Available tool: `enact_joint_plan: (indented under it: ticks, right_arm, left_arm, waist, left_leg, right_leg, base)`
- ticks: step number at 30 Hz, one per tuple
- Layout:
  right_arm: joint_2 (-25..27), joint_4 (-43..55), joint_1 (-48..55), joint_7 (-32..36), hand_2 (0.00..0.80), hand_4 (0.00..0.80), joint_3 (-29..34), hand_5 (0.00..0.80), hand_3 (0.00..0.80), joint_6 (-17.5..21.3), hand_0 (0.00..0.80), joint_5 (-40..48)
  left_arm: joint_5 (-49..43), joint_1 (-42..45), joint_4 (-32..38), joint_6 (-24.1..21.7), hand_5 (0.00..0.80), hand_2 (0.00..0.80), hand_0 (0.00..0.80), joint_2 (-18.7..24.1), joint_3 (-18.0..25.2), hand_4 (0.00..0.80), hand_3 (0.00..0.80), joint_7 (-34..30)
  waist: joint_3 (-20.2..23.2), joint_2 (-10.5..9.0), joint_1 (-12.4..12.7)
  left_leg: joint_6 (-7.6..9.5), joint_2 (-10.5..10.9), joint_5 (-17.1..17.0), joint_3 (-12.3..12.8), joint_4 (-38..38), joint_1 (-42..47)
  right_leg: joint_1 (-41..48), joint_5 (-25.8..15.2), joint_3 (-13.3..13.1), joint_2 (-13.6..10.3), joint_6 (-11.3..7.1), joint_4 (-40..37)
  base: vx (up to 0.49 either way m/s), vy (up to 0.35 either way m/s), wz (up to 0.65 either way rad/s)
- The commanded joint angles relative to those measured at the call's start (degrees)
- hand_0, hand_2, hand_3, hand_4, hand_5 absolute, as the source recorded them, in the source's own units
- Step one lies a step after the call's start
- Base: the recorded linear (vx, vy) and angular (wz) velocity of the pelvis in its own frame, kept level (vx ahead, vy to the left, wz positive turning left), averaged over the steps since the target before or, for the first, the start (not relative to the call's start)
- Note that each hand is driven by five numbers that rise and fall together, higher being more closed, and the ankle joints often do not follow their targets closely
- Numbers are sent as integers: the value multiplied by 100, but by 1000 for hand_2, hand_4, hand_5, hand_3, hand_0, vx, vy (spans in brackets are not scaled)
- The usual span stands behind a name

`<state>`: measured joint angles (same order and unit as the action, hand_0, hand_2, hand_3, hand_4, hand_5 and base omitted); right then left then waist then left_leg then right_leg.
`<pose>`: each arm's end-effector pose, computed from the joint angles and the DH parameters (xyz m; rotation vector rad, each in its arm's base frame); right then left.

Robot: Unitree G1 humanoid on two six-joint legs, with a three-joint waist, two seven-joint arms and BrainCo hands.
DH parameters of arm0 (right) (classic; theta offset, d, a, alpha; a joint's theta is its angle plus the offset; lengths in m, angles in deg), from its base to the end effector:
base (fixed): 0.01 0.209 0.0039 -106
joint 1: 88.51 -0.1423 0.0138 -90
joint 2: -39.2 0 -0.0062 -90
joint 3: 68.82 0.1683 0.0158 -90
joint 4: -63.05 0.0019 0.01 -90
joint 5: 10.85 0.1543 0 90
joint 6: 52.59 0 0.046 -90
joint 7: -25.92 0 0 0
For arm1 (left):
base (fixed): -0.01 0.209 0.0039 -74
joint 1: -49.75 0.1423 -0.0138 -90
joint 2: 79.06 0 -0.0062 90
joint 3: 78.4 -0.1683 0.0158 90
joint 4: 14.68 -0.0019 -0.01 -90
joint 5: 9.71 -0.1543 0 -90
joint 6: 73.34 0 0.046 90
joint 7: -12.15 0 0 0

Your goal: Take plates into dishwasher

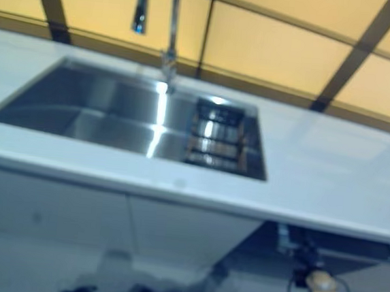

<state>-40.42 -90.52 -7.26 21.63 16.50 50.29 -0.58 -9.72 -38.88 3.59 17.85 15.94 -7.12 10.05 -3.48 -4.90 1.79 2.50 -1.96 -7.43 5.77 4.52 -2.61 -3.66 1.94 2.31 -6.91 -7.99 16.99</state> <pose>0.1611 -0.2903 -0.0557 -0.3433 0.6949 -0.2933 0.0601 0.2577 -0.1093 0.4936 1.3394 -0.0784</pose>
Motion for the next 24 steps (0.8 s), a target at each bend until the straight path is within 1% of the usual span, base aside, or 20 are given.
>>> enact_joint_plan:
  ticks: [1, 3, 4, 5, 6, 8, 9, 12, 13, 14, 15, 17, 18, 21, 23, 24]
  right_arm:
    - [-978, 295, 868, 108, 0, 0, -376, 0, 0, 263, 0, 78]
    - [-881, 1295, 997, 29, 0, 0, -323, 0, 0, 358, 0, 301]
    - [-815, 1863, 1079, 22, 0, 0, -266, 0, 0, 262, 0, 371]
    - [-749, 2242, 1149, 5, 0, 0, -207, 0, 0, 393, 0, 373]
    - [-705, 2515, 1195, 20, 0, 0, -158, 0, 0, 428, 0, 390]
    - [-614, 3264, 1327, -29, 0, 0, -17, 0, 0, 768, 0, 657]
    - [-570, 3620, 1389, -117, 0, 0, 81, 0, 0, 1012, 0, 734]
    - [-602, 4352, 1541, -642, 0, 0, 580, 0, 0, 1625, 0, 1008]
    - [-660, 4426, 1586, -970, 0, 0, 756, 0, 0, 1853, 0, 1064]
    - [-719, 4414, 1608, -1325, 0, 0, 891, 0, 0, 2163, 0, 1071]
    - [-779, 4378, 1625, -1556, 0, 0, 1072, 0, 0, 2353, 0, 1173]
    - [-885, 4277, 1671, -2036, 0, 0, 1380, 0, 0, 2661, 0, 1422]
    - [-916, 4183, 1689, -2164, 0, 0, 1481, 0, 0, 2759, 0, 1603]
    - [-1033, 3721, 1742, -2428, 0, 0, 1813, 0, 0, 2831, 0, 2181]
    - [-1064, 3275, 1752, -2342, 0, 0, 1883, 0, 0, 2713, 0, 2401]
    - [-1052, 2931, 1746, -2254, 0, 0, 1882, 0, 0, 2495, 0, 2402]
  left_arm:
    - [462, -639, 49, -154, 0, 0, 0, -223, 434, 0, 0, 173]
    - [588, -587, 93, -143, 0, 0, 0, -230, 539, 0, 0, 187]
    - [637, -556, 125, -138, 0, 0, 0, -227, 589, 0, 0, 188]
    - [665, -551, 139, -133, 0, 0, 0, -228, 632, 0, 0, 187]
    - [690, -548, 150, -135, 0, 0, 0, -231, 644, 0, 0, 195]
    - [753, -519, 205, -177, 0, 0, 0, -243, 678, 0, 0, 227]
    - [813, -508, 221, -210, 0, 0, 0, -251, 681, 0, 0, 250]
    - [921, -487, 233, -307, 0, 0, 0, -317, 687, 0, 0, 277]
    - [933, -475, 226, -323, 0, 0, 0, -348, 695, 0, 0, 274]
    - [956, -462, 208, -338, 0, 0, 0, -385, 690, 0, 0, 287]
    - [1004, -452, 186, -346, 0, 0, 0, -437, 665, 0, 0, 312]
    - [1048, -424, 139, -355, 0, 0, 0, -503, 601, 0, 0, 325]
    - [1061, -427, 112, -348, 0, 0, 0, -521, 567, 0, 0, 330]
    - [1120, -480, 64, -272, 0, 0, 0, -565, 428, 0, 0, 349]
    - [1153, -551, 49, -250, 0, 0, 0, -583, 368, 0, 0, 355]
    - [1178, -609, 56, -214, 0, 0, 0, -589, 337, 0, 0, 357]
  waist:
    - [-365, 165, -11]
    - [-370, 163, -114]
    - [-377, 159, -182]
    - [-383, 156, -250]
    - [-387, 156, -290]
    - [-410, 151, -384]
    - [-423, 149, -442]
    - [-442, 176, -619]
    - [-445, 196, -674]
    - [-447, 212, -715]
    - [-453, 235, -767]
    - [-462, 275, -841]
    - [-460, 285, -866]
    - [-431, 317, -944]
    - [-415, 332, -956]
    - [-404, 343, -948]
  left_leg:
    - [0, 62, 467, -550, -131, 122]
    - [-71, -14, 440, -488, -161, 77]
    - [-113, -57, 421, -453, -167, 50]
    - [-148, -89, 400, -422, -178, 17]
    - [-173, -115, 385, -410, -185, -4]
    - [-243, -190, 337, -396, -195, -40]
    - [-272, -226, 312, -384, -199, -55]
    - [-353, -318, 231, -342, -179, -96]
    - [-378, -348, 212, -318, -186, -118]
    - [-397, -374, 200, -301, -189, -125]
    - [-415, -403, 192, -284, -195, -127]
    - [-453, -447, 181, -267, -213, -119]
    - [-464, -458, 177, -257, -217, -112]
    - [-510, -486, 162, -248, -198, -57]
    - [-533, -482, 162, -248, -194, -39]
    - [-548, -477, 163, -248, -186, -28]
  right_leg:
    - [534, -274, -56, 64, 92, -653]
    - [535, -151, -50, 124, 184, -744]
    - [542, -83, -59, 164, 238, -802]
    - [540, -28, -67, 200, 288, -854]
    - [544, 16, -63, 225, 324, -897]
    - [555, 103, -40, 286, 402, -997]
    - [556, 125, -44, 316, 431, -1037]
    - [528, 109, -97, 396, 485, -1147]
    - [515, 103, -113, 419, 499, -1172]
    - [505, 98, -128, 435, 509, -1186]
    - [496, 95, -142, 454, 530, -1209]
    - [493, 87, -152, 476, 561, -1239]
    - [497, 77, -163, 482, 570, -1256]
    - [559, 24, -222, 489, 598, -1367]
    - [597, -6, -251, 479, 600, -1422]
    - [613, -16, -253, 472, 597, -1441]
  base:
    - [-163, -120, -56]
    - [-186, -117, -52]
    - [-175, -94, -42]
    - [-167, -88, -31]
    - [-170, -103, -18]
    - [-156, -108, -8]
    - [-153, -106, -8]
    - [-141, -73, -16]
    - [-125, -38, -33]
    - [-111, -23, -31]
    - [-96, -11, -25]
    - [-81, -2, -14]
    - [-52, 2, -15]
    - [-27, 7, -12]
    - [-8, 7, -3]
    - [0, 0, 0]
